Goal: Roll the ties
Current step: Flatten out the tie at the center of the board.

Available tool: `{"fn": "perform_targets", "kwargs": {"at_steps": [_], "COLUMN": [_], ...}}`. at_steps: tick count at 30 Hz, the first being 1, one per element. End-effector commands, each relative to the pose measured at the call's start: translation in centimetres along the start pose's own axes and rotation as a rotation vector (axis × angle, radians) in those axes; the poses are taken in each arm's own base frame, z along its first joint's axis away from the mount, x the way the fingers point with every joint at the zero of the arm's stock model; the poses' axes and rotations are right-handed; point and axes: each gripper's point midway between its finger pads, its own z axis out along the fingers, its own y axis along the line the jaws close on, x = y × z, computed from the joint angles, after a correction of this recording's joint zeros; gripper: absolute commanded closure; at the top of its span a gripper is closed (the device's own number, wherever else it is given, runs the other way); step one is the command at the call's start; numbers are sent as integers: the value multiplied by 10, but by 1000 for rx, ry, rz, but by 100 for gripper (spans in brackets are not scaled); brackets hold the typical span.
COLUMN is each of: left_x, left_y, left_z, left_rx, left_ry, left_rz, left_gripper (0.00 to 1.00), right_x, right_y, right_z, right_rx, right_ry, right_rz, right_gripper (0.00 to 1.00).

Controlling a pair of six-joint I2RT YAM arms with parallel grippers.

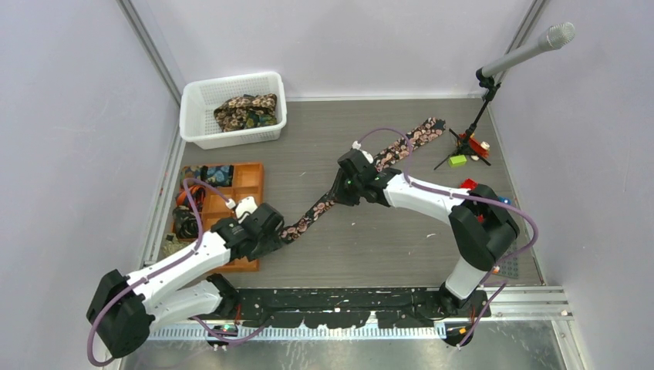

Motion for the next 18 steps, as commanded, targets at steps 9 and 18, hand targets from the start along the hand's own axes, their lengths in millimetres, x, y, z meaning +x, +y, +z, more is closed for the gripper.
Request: {"fn": "perform_targets", "kwargs": {"at_steps": [9, 18], "left_x": [-25, -24], "left_y": [34, 11], "left_z": [-13, -30], "left_rx": [-102, 38], "left_ry": [-95, -65], "left_rz": [59, 13], "left_gripper": [45, 47], "right_x": [14, 64], "right_y": [42, 96], "right_z": [-10, 2], "right_rx": [-137, -263], "right_ry": [76, 217], "right_rz": [-95, -187], "right_gripper": [69, 72]}}
